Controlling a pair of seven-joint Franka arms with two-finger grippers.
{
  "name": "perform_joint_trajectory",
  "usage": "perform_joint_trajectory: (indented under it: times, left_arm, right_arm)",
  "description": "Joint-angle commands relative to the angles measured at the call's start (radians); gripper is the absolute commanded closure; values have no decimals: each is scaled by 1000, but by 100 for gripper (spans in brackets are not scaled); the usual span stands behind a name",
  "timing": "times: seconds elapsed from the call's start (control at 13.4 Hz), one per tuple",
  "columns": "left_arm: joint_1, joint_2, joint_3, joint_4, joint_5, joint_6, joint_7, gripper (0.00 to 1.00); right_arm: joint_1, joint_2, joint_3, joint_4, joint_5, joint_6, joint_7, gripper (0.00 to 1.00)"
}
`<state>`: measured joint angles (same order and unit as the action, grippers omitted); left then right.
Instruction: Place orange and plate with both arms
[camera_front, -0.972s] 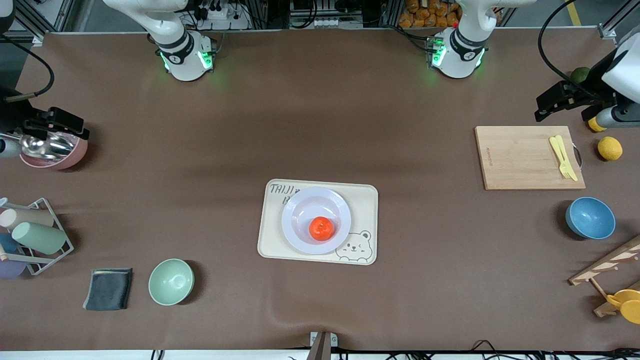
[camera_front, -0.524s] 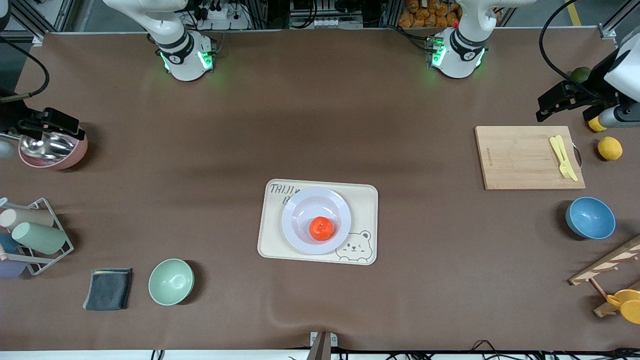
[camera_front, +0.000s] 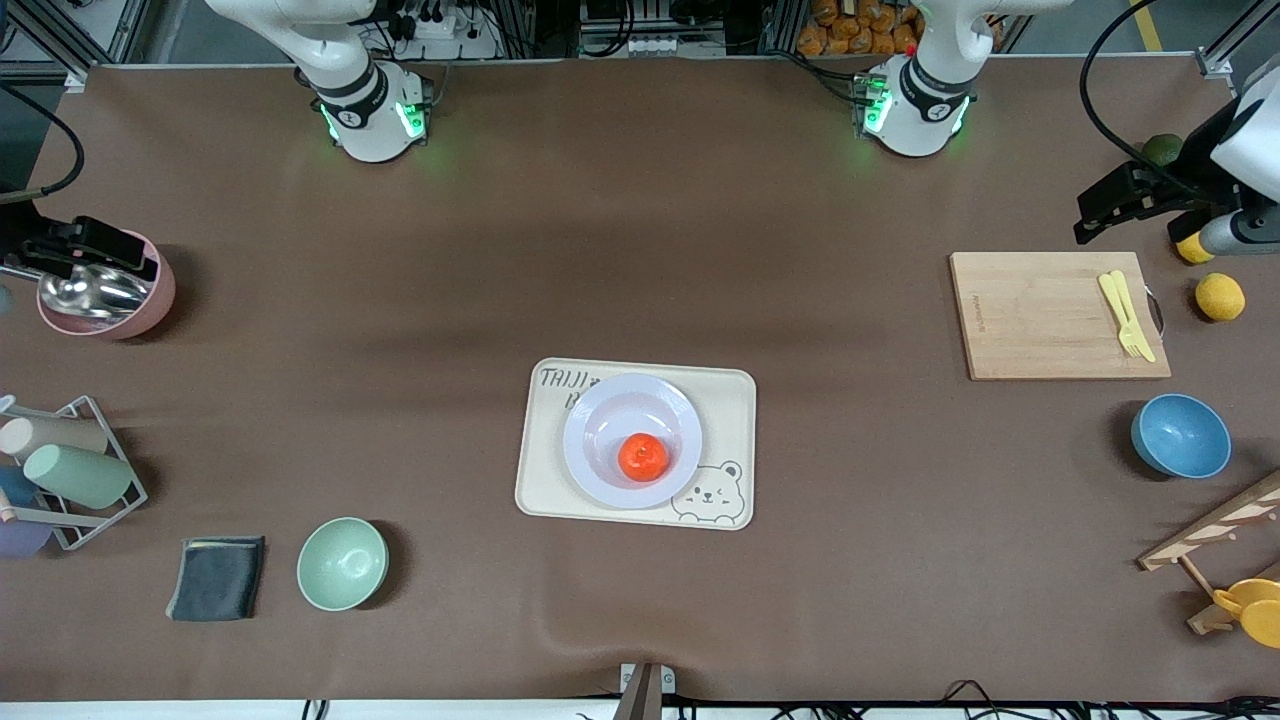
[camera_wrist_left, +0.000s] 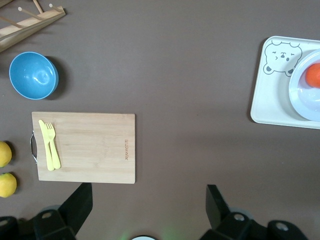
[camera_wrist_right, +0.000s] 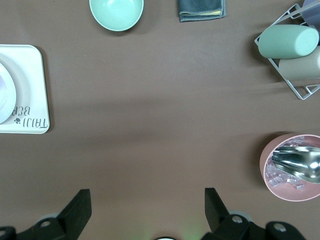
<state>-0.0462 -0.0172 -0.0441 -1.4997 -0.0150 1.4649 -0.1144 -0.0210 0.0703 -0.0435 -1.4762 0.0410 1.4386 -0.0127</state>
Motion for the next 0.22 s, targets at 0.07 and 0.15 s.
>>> perform_joint_trajectory:
  times: [0.07, 0.15]
  left_arm:
    - [2, 0, -5, 18, 58, -3, 10, 0]
    - [3, 2, -5, 18, 58, -1, 6, 0]
  right_arm:
    - [19, -7, -12, 4, -9, -4, -3, 0]
    - [19, -7, -12, 2, -9, -4, -3, 0]
